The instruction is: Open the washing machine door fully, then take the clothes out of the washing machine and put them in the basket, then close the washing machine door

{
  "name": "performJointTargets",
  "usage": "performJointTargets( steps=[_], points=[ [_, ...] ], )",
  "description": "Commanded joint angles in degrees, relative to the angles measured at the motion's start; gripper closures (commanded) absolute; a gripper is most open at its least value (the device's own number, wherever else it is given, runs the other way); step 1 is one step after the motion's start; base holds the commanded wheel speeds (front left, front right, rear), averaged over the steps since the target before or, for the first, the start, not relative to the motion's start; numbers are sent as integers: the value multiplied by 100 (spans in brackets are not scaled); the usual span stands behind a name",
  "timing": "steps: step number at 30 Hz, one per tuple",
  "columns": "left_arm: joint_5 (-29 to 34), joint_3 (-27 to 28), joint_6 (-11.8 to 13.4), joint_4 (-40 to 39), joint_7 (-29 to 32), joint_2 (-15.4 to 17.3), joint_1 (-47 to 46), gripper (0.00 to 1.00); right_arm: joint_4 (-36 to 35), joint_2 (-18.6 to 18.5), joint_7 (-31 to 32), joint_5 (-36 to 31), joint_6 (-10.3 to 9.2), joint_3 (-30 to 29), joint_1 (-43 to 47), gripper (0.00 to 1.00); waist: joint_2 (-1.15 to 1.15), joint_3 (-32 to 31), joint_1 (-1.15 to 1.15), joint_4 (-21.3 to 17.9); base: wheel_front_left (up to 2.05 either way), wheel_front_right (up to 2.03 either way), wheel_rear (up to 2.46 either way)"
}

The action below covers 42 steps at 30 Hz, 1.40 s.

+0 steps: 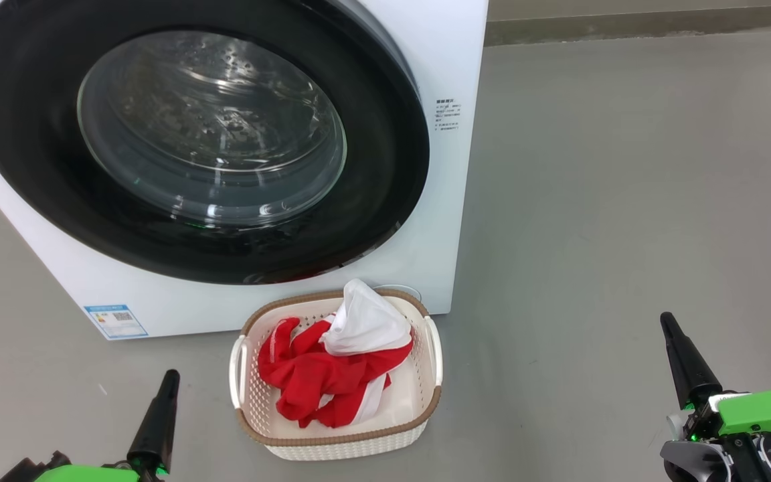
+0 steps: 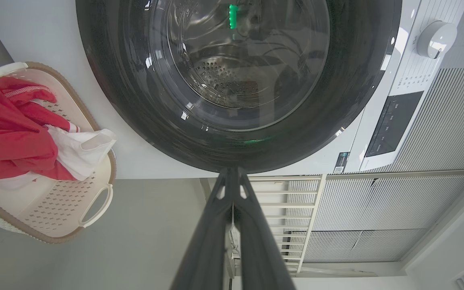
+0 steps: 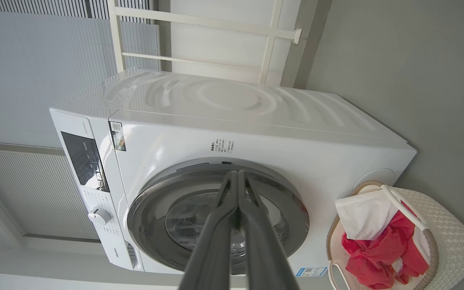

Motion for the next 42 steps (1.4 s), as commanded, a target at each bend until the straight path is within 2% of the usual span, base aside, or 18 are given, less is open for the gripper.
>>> performJointTargets(
  steps=[1, 42],
  points=[
    [-40, 205, -40, -159, 22, 62, -232, 100, -167, -85, 33, 23, 3, 110, -246, 100, 0, 0, 0, 0, 0, 0, 0],
    [-41, 204, -40, -159, 21, 62, -232, 100, -167, -85, 33, 23, 3, 110, -247, 100, 0, 0, 0, 0, 0, 0, 0]
  ],
)
